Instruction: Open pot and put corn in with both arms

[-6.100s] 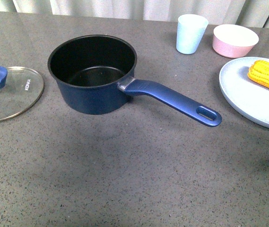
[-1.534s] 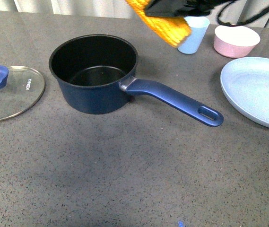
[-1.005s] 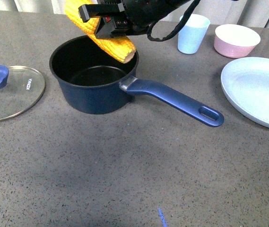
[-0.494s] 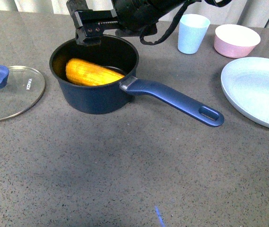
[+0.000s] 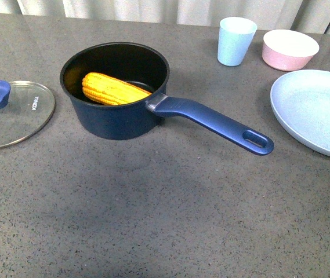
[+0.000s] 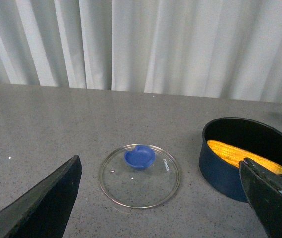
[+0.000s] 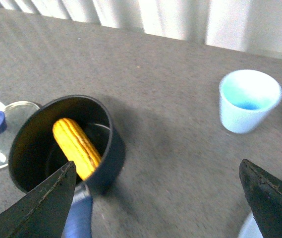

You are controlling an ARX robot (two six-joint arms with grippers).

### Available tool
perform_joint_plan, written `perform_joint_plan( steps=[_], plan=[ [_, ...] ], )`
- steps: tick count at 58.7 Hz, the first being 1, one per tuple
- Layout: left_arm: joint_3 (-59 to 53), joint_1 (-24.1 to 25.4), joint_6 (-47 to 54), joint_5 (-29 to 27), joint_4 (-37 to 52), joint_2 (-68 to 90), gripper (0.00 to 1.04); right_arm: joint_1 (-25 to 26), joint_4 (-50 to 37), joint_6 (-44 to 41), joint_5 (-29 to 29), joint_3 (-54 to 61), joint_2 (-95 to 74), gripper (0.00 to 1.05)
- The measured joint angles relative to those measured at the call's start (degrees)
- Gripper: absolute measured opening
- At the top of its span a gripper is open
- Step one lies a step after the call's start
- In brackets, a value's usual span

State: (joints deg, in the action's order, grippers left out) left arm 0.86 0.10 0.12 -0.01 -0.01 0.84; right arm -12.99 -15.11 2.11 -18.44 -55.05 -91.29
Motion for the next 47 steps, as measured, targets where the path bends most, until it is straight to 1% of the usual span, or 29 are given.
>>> perform_joint_plan(
  steps=[5,7,9,10,12,13,15,18,19,25,29,30,40,44,47],
  plan=[
    [0.0,0.0,0.0,-0.02,0.0,0.0,0.96,3.04,0.76,-0.28,-0.44,5.33,6.47,0.96],
    [0.0,0.0,0.0,-0.02,0.0,0.0,0.96,2.95,-5.66,-0.63,7.3,8.92,8.68,0.9],
    [0.0,0.0,0.0,0.09,0.0,0.0,0.96,2.69,-14.36,-0.96,15.87,12.48,10.05,0.83],
    [0.0,0.0,0.0,0.07,0.0,0.0,0.96,2.62,-19.91,-1.14,20.79,15.17,10.93,0.78],
    [0.0,0.0,0.0,0.02,0.0,0.0,0.96,2.73,-25.42,-1.49,25.33,18.73,12.2,0.71],
    [0.0,0.0,0.0,0.02,0.0,0.0,0.96,2.97,-27.45,-1.49,26.51,20.35,12.81,0.68],
    [0.0,0.0,0.0,-0.04,0.0,0.02,0.96,3.72,-30.47,-1.57,26.91,23.96,14.49,0.59],
    [0.0,0.0,0.0,-0.02,0.0,0.0,0.96,4.46,-31.82,-1.68,26.56,27.65,16.83,0.48],
    [0.0,0.0,0.0,-0.02,0.0,0.0,0.96,4.57,-31.95,-1.68,26.45,28.22,17.22,0.47],
    [0.0,0.0,0.0,0.0,0.0,0.0,0.96,6.29,-33.22,-1.77,25.05,34.95,22.32,0.2],
    [0.0,0.0,0.0,0.0,0.0,0.0,0.96,6.93,-33.31,-1.77,24.41,37.35,24.41,0.08],
    [0.0,0.0,0.0,0.0,0.0,0.0,0.96,7.17,-33.31,-1.77,24.04,38.36,25.44,0.03],
    [0.0,0.0,0.0,0.0,0.0,0.0,0.96,8.68,-32.48,-1.92,22.64,43.78,31.98,0.02],
    [0.0,0.0,0.0,0.0,0.0,0.0,0.96,11.15,-31.52,-1.95,19.04,45.48,34.53,0.02],
    [0.0,0.0,0.0,0.0,0.0,0.0,0.96,12.0,-30.93,-1.92,18.75,46.36,35.89,0.02]
  ],
)
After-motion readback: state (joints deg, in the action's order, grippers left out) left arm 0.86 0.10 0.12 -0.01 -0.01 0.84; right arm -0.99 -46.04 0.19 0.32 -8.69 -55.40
